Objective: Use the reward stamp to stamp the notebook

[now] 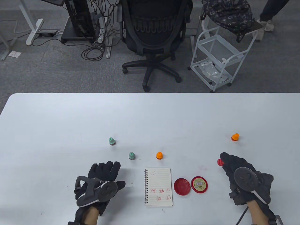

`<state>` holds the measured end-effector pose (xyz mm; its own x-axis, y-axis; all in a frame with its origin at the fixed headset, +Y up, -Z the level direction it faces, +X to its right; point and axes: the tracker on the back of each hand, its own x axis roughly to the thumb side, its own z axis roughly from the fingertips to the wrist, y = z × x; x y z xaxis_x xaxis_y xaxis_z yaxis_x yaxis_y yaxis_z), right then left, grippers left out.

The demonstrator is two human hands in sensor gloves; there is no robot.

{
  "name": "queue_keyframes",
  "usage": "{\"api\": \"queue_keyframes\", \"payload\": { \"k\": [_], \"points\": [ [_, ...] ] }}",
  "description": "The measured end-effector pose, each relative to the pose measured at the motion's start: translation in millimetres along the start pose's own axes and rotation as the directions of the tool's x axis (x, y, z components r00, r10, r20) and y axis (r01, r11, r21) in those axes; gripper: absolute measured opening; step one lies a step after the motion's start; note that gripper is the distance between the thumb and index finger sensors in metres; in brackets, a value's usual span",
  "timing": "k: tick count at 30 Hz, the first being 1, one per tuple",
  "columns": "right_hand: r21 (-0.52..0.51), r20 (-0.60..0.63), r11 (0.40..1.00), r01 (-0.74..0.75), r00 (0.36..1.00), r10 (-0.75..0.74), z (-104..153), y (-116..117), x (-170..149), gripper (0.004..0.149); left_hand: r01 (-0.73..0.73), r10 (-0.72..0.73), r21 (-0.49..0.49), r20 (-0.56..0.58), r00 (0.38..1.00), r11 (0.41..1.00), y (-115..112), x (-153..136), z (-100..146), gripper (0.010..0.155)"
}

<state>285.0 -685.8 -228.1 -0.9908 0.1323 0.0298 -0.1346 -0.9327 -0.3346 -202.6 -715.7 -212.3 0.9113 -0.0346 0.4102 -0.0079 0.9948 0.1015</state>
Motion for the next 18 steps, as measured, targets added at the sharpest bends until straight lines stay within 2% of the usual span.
{"api": "queue_keyframes", "payload": {
  "k": [4, 9, 14, 18],
  "points": [
    [0.073, -0.093, 0.992, -0.108, 0.989, 0.114, -2, 10, -21, 0.048, -0.034, 0.034, 0.019, -0.014, 0.999, 0.999, 4, -1, 6, 0.080],
    [0.172, -0.144, 0.966, -0.194, 0.965, 0.219, -3, 27, -37, 0.047, 0.017, -0.017, 0.034, -0.003, 1.000, 0.999, 10, 3, 4, 0.079],
    [0.246, -0.216, 0.954, -0.173, 0.949, 0.228, -4, 38, -50, 0.047, 0.053, -0.054, 0.052, 0.018, 0.998, 0.997, 15, 10, 4, 0.078],
    [0.302, -0.221, 0.938, -0.168, 0.945, 0.241, -4, 48, -53, 0.048, 0.048, -0.049, 0.043, 0.021, 0.999, 0.998, 15, 10, 4, 0.077]
  ]
}}
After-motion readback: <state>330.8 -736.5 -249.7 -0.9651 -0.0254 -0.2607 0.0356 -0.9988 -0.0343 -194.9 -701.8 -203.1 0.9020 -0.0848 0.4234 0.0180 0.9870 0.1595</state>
